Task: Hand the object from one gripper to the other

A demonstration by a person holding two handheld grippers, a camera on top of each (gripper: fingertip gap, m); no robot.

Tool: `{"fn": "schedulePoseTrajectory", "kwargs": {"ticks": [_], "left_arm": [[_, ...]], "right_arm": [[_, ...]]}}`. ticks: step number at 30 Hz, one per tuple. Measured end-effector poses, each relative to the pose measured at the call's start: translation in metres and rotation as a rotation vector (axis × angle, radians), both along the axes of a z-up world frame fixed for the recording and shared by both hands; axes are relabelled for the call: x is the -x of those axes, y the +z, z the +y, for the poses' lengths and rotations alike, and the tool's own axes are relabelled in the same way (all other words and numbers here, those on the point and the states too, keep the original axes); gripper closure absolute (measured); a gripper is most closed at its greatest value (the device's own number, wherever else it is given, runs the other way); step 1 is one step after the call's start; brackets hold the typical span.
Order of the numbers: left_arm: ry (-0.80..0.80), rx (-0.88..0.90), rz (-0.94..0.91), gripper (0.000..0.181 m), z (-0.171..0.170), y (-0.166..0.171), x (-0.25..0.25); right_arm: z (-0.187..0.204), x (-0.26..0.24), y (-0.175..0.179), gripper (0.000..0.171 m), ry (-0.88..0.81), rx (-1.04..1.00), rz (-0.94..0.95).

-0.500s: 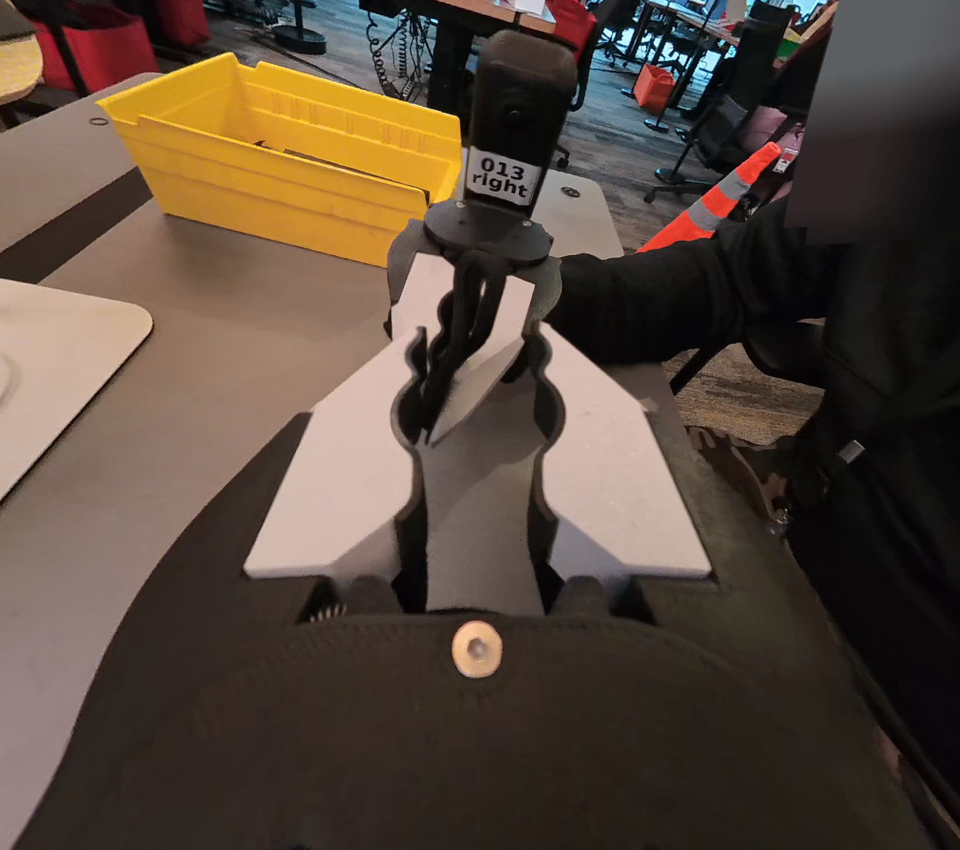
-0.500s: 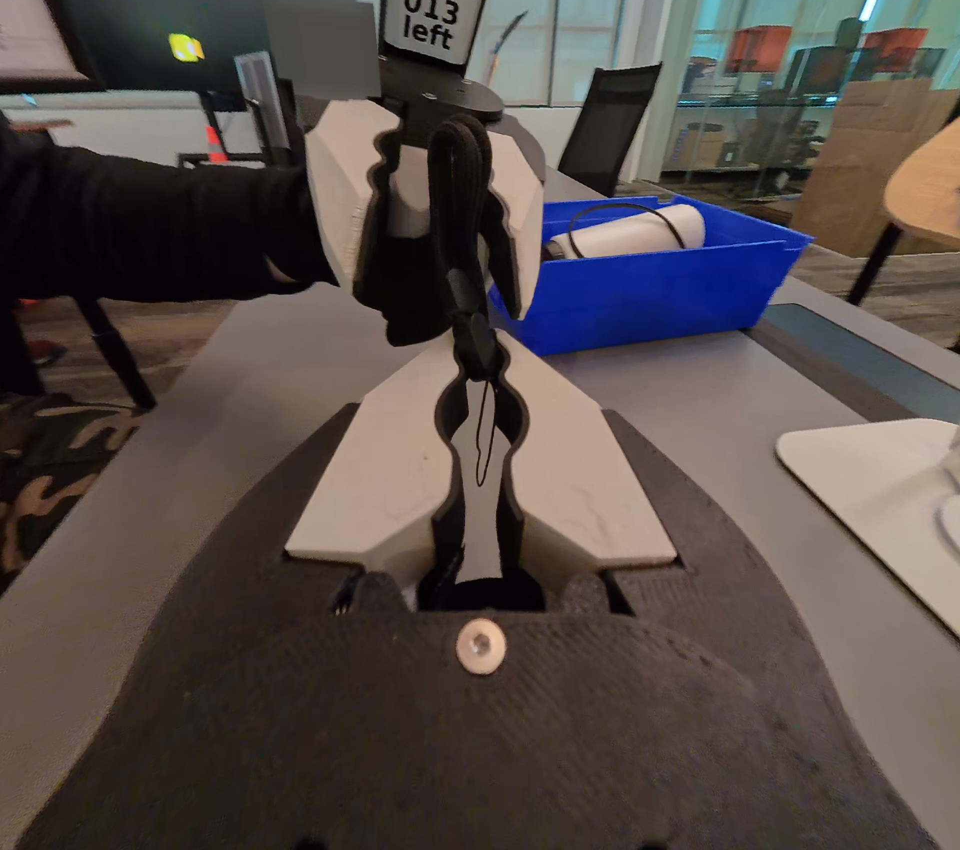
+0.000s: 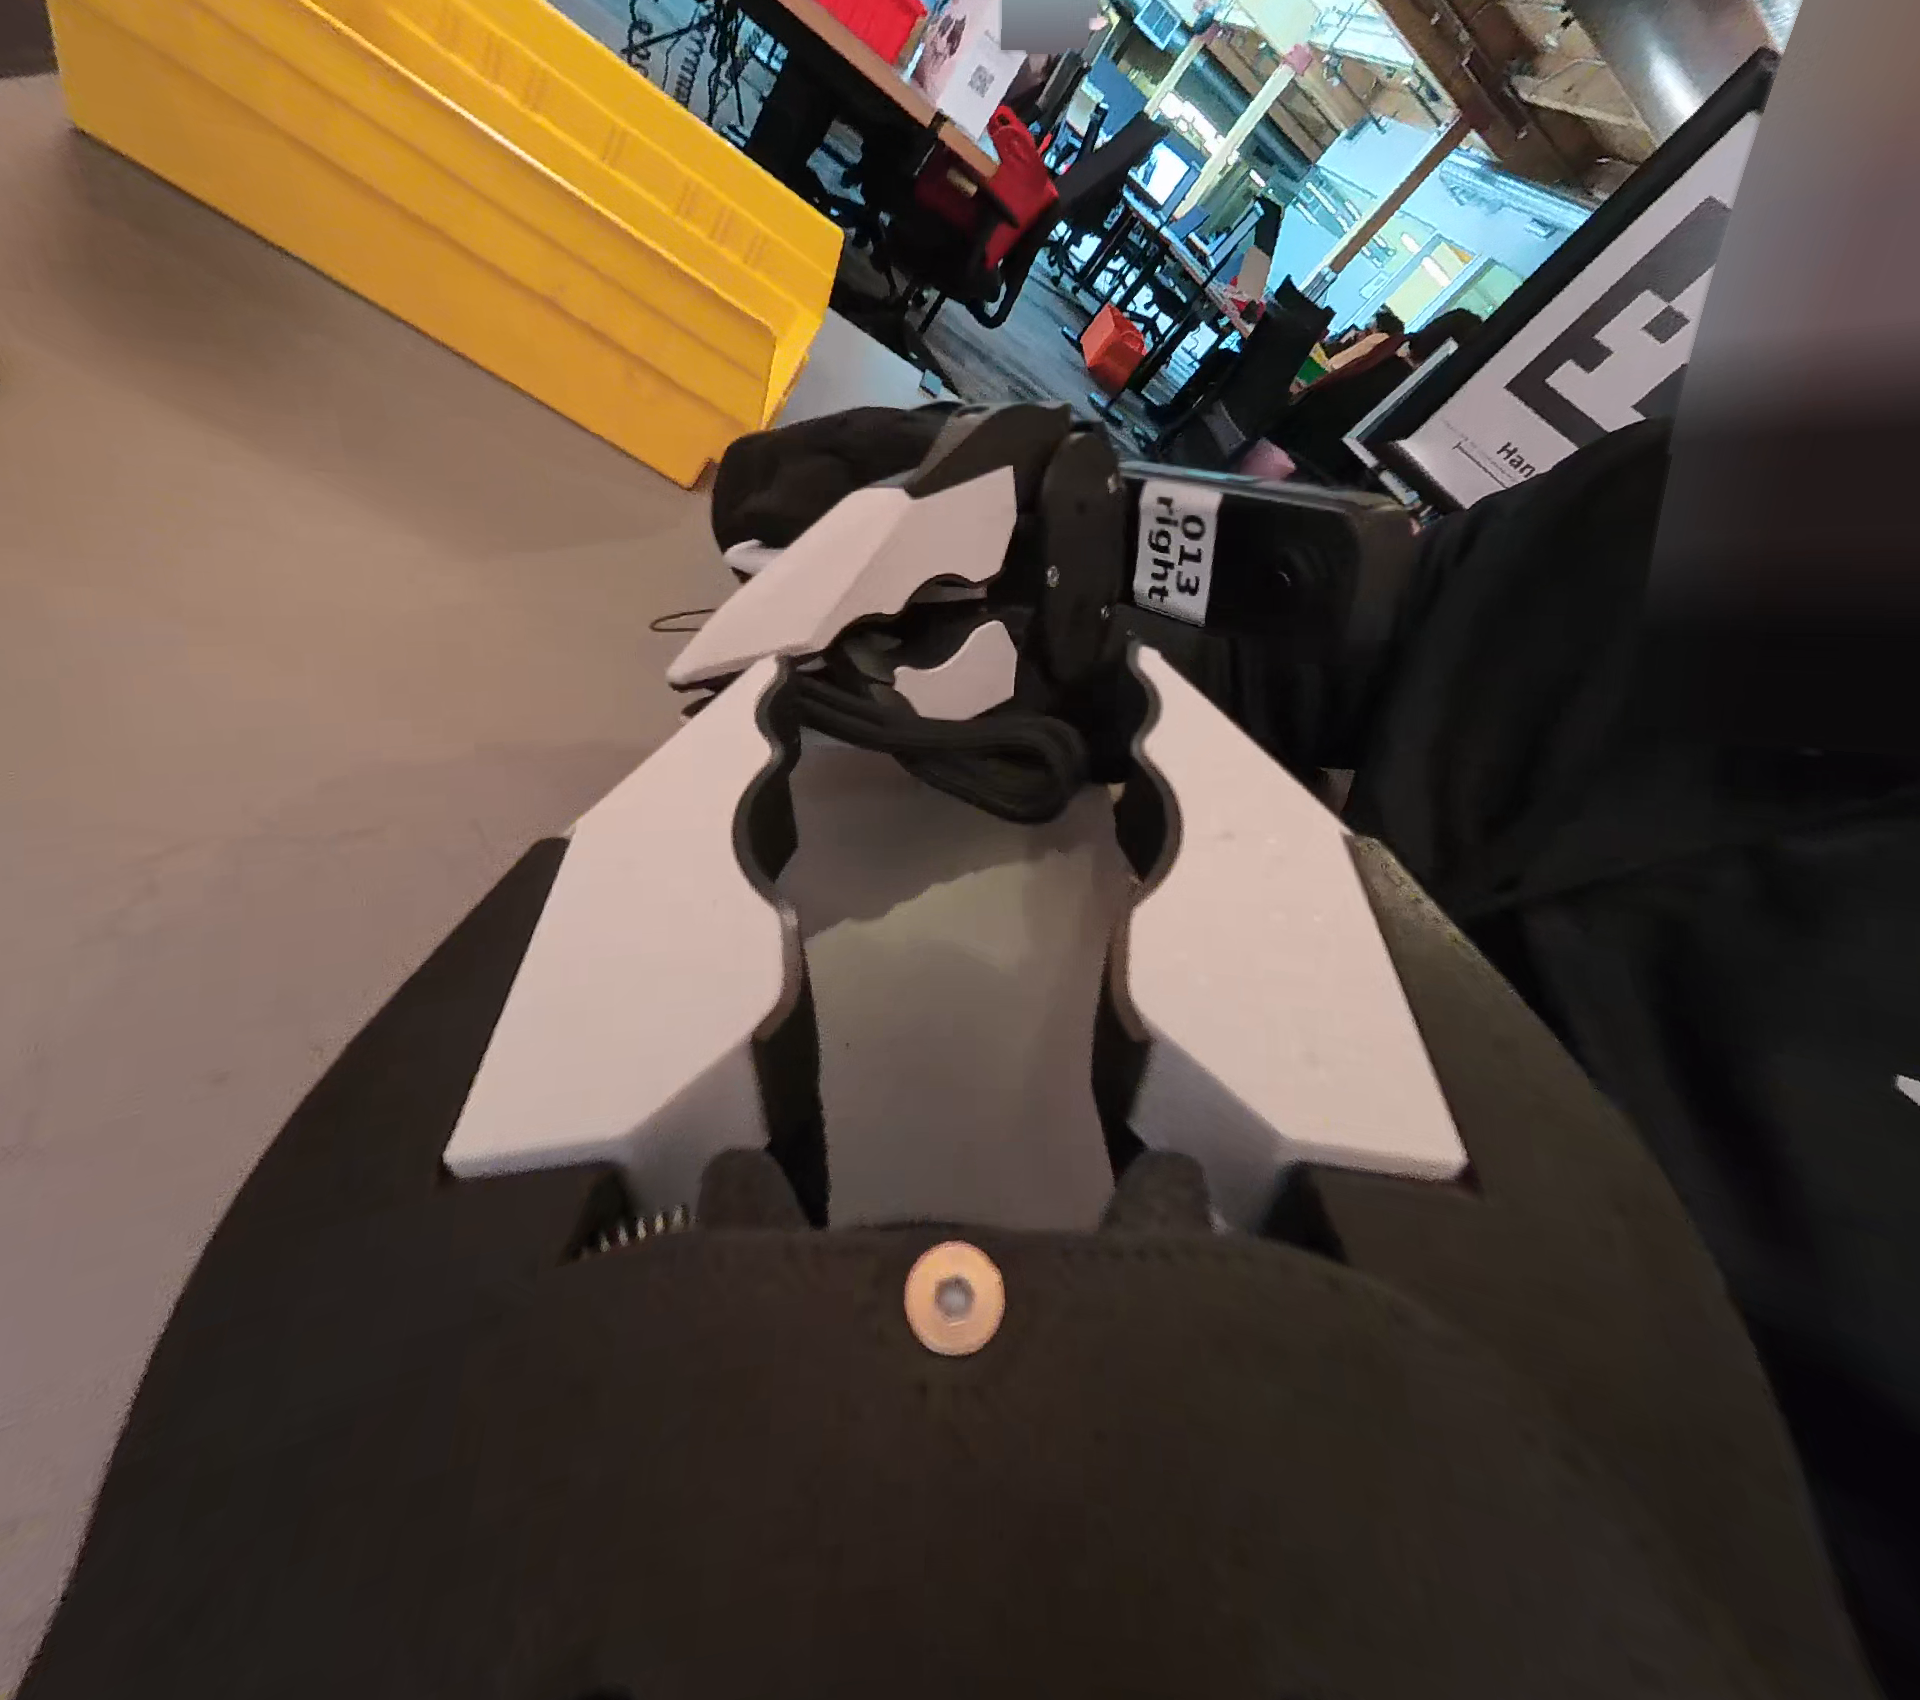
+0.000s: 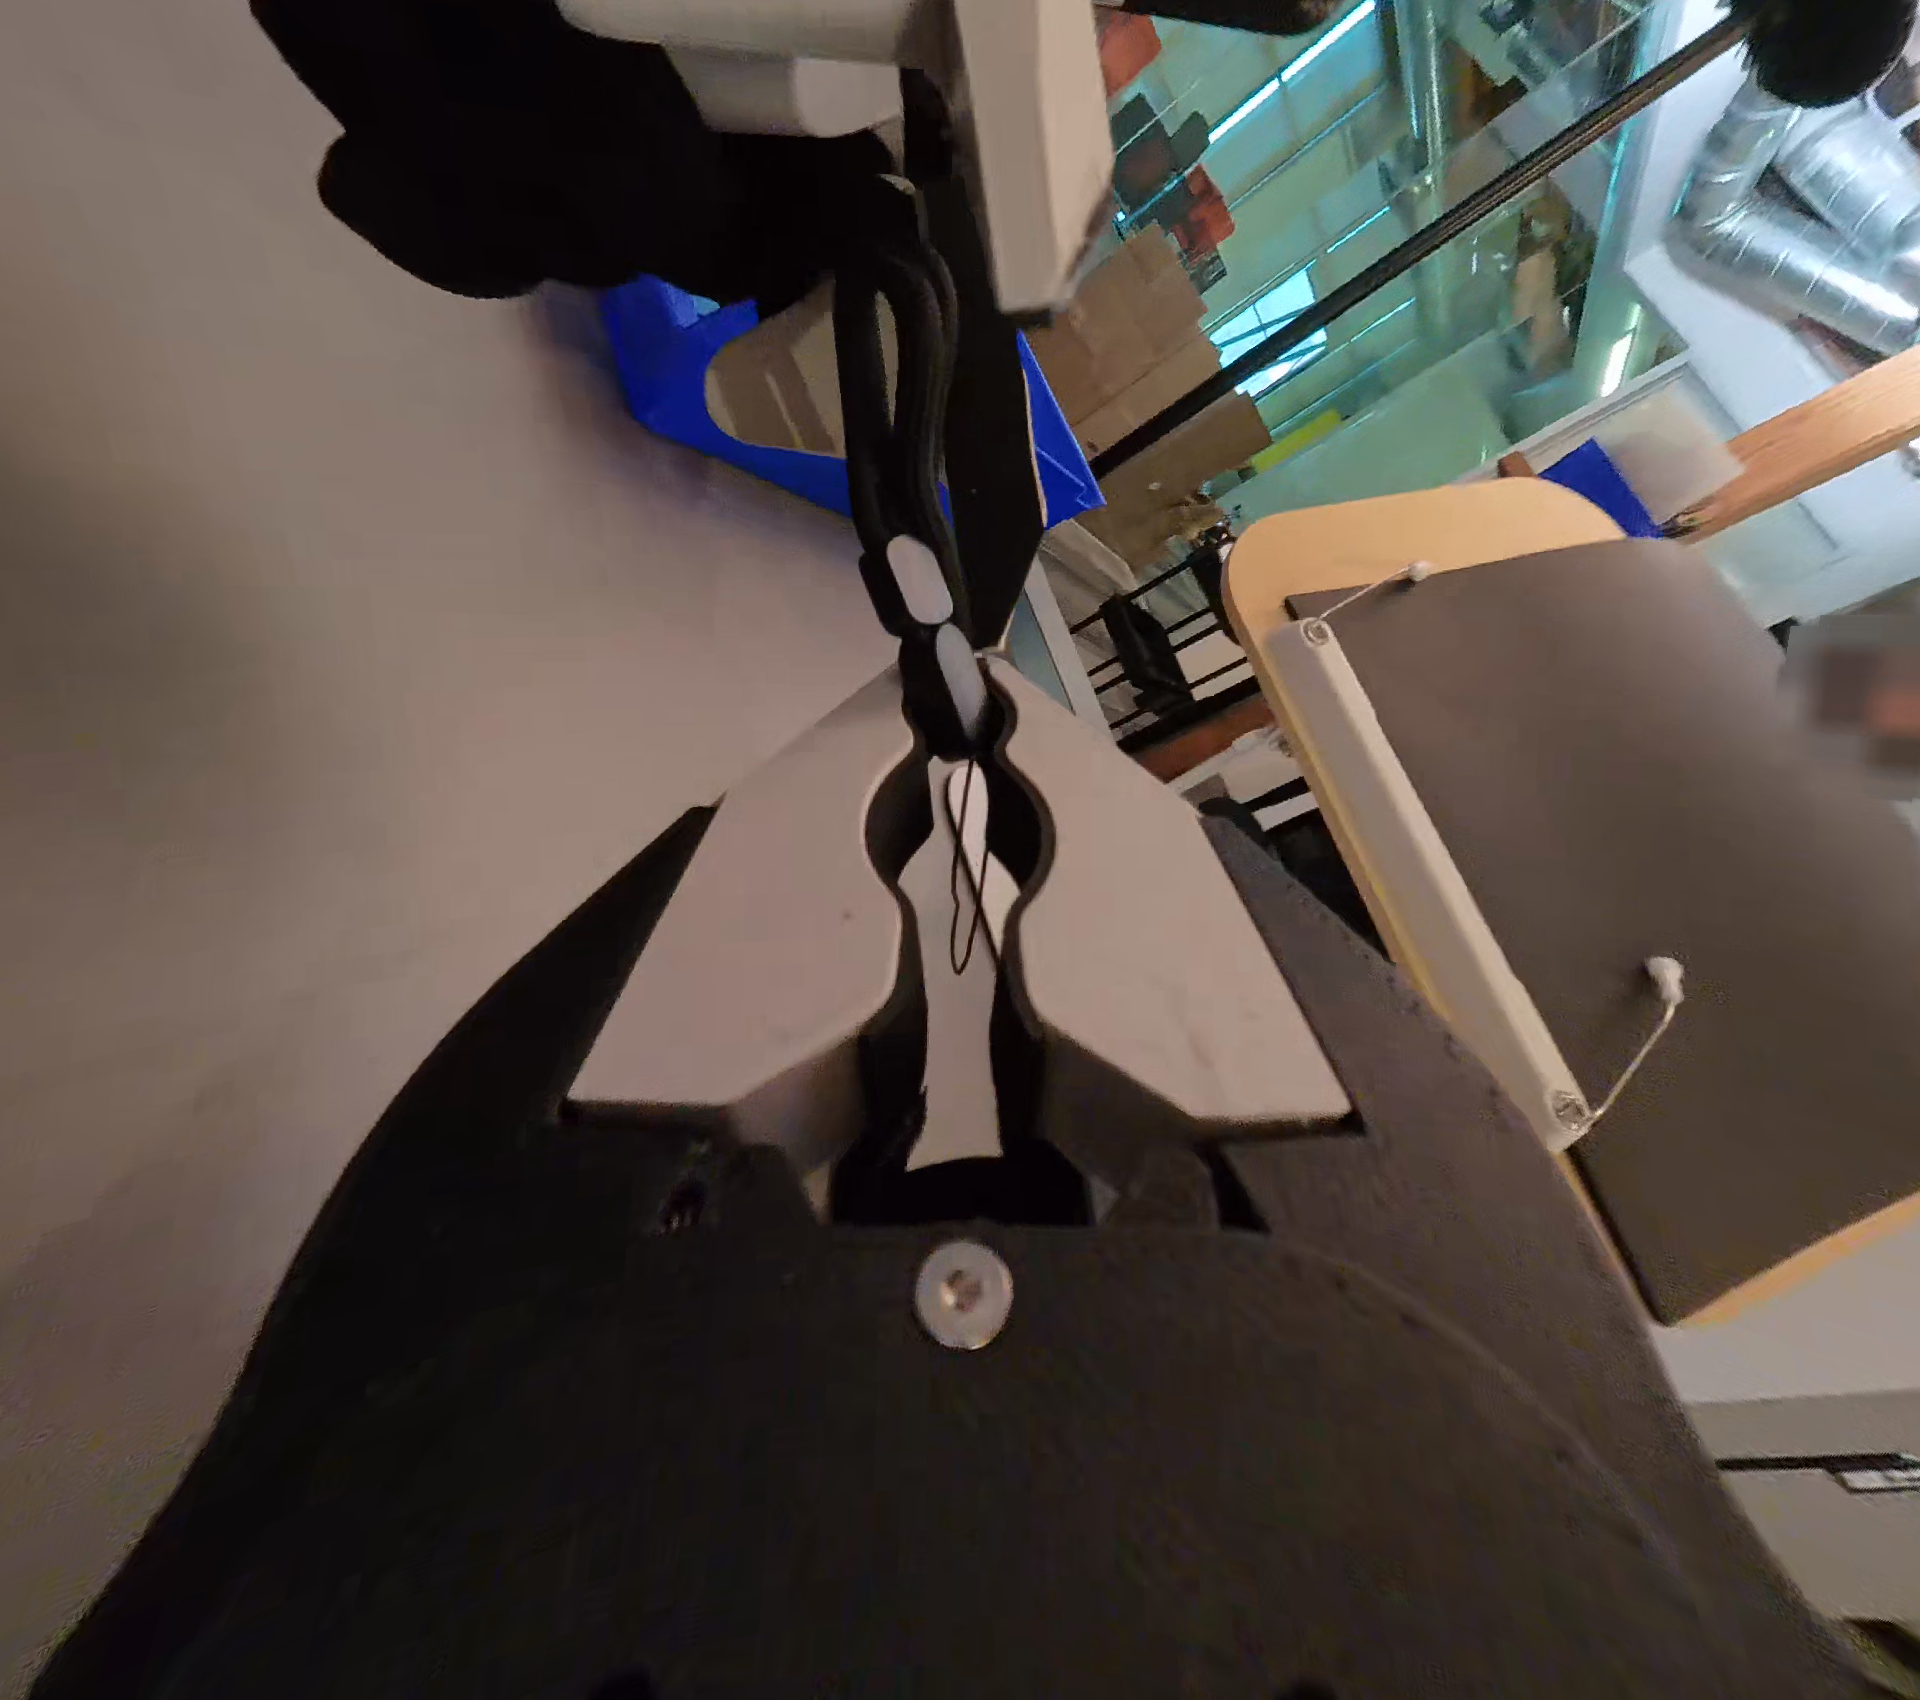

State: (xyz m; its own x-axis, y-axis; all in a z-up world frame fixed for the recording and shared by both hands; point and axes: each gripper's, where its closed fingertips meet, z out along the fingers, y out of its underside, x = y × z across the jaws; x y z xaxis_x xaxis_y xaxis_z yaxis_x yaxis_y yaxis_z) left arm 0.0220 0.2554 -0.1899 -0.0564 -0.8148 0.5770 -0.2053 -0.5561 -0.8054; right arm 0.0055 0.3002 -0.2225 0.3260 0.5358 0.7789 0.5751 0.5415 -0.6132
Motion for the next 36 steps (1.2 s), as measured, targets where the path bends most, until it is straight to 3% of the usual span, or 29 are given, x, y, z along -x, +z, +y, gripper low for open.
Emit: {"fn": "schedulePoseTrajectory", "kwargs": {"ticks": [5,9,14,18,21,24,27,31,34,36], "left_arm": [[0.006,0.022,0.077,0.13,0.005,-0.007,-0.001],[0.058,-0.035,0.169,0.117,0.016,-0.012,0.004],[0.027,-0.011,0.256,0.121,0.009,-0.026,0.004],[-0.037,0.023,0.331,0.137,-0.005,-0.042,-0.001],[-0.057,0.013,0.319,0.172,-0.008,-0.043,-0.003],[-0.03,-0.016,0.312,0.176,-0.004,-0.043,-0.004],[0.051,-0.059,0.295,0.176,0.011,-0.04,0.001],[0.24,-0.286,0.387,0.177,0.043,-0.043,0.014],[0.381,-0.471,0.472,0.176,0.063,-0.044,0.022],[0.452,-0.584,0.525,0.176,0.073,-0.045,0.024]], "right_arm": [[0.003,0.0,-0.003,0.171,-0.056,-0.11,-0.079],[0.006,-0.004,0.0,0.17,-0.078,-0.122,-0.081],[0.009,-0.007,0.001,0.17,-0.1,-0.161,-0.11],[0.008,-0.005,-0.001,0.17,-0.103,-0.186,-0.136],[0.01,-0.007,0.001,0.17,-0.111,-0.196,-0.135],[0.012,-0.008,0.003,0.161,-0.115,-0.19,-0.119],[0.018,-0.01,-0.002,0.132,-0.122,-0.121,-0.084],[0.021,-0.012,-0.001,0.131,-0.077,0.11,0.089],[0.021,-0.013,-0.002,0.139,-0.003,0.376,0.258],[0.017,-0.007,-0.006,0.128,0.084,0.612,0.386]]}}
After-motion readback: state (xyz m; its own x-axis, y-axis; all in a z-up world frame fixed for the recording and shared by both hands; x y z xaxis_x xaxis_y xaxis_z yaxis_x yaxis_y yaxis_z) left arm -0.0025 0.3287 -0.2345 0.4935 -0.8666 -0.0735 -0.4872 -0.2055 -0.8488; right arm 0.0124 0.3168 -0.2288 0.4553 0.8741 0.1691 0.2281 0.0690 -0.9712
